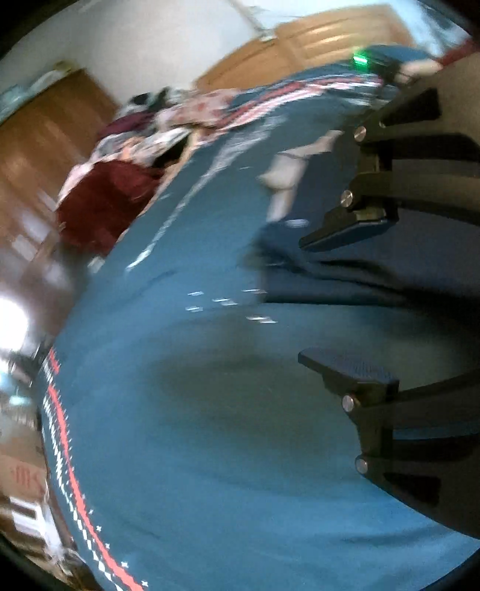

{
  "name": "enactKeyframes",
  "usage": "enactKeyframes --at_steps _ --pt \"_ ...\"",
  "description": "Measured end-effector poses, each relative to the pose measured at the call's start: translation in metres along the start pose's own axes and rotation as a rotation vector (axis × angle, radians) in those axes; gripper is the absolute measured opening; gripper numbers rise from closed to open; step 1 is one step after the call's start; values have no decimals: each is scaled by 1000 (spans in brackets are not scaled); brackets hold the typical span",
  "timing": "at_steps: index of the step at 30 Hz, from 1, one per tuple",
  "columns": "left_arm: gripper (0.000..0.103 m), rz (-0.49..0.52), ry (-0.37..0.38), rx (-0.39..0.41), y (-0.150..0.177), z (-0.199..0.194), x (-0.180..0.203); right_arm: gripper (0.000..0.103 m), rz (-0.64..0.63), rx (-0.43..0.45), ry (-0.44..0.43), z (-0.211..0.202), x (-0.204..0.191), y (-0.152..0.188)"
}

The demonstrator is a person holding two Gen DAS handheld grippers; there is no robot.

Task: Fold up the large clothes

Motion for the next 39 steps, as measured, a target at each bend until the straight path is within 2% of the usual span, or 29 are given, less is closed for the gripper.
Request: enactKeyframes --at_steps 2,5,8,12,14,16,19,20,22,23,26,28,30,32,33,35,39 --pt "55 36 2 -25 27 -15 -1 10 -31 43 -30 -10 -24 -11" --pt "55 22 29 -33 60 -38 -1 11 -40 48 -158 -5 -82 -26" --pt "56 -36 68 -10 88 -59 0 11 -86 2 -303 21 -166 -33" --pt "56 -89 93 25 107 -81 2 11 -191 -130 -519 64 -310 -18" --pt "56 -104 122 23 118 -92 3 10 -259 -171 -573 80 -363 -10" --pt "57 -130 135 18 123 -98 -2 11 -250 -182 -581 97 -397 -17" --pt "57 -148 144 0 135 -100 -10 11 -196 -186 -557 125 -419 -34" --pt "57 -146 149 1 137 -101 -9 11 -189 -226 -560 136 -426 -32" --pt "57 -130 154 8 138 -102 -7 7 -164 -440 -583 162 -441 7" --pt "57 -131 159 12 137 -102 -6 6 -199 -460 -576 164 -448 24" --pt "57 -141 183 23 134 -102 -5 5 -258 -436 -574 151 -450 36" --pt "58 -145 213 31 134 -103 -6 3 -268 -408 -562 145 -445 25" --pt "59 -152 229 36 132 -105 -7 9 -325 -296 -537 120 -444 6" --pt "61 -156 247 55 131 -111 -8 15 -349 -202 -566 92 -442 -9" --pt "62 -160 256 58 132 -113 -9 21 -373 -152 -532 83 -438 -15" --pt "62 -172 268 58 134 -112 -12 23 -404 -103 -433 87 -431 -26" --pt "63 -168 264 44 138 -105 -17 21 -391 -139 -356 128 -427 -37"
Point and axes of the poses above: each gripper's, at about its wrist camera, not at the fingertips, and z roughly the way its jaws point, x to its right, y to its underside, the point moved 7 cm from there along z, roughly the way its jaws point, and after that the axes turned 6 degrees about x, right-handed, at the moved point
